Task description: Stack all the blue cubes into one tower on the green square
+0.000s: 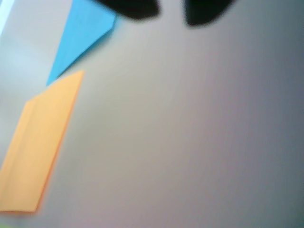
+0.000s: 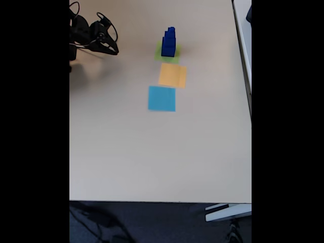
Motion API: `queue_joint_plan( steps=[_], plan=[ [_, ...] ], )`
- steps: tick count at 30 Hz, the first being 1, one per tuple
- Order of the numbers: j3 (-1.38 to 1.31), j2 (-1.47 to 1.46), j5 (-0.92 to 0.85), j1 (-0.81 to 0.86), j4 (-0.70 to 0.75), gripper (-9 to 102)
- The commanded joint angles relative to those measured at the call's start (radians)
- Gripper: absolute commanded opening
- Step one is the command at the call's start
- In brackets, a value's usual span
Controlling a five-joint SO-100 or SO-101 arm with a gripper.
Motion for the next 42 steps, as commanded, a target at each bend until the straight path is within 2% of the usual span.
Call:
queue_joint_plan(
  steps=[1, 42],
  plan=[
    [0.009, 0.026, -0.008, -0.009, 0.006, 0],
    [0.009, 0.026, -0.008, -0.009, 0.006, 0]
  ],
)
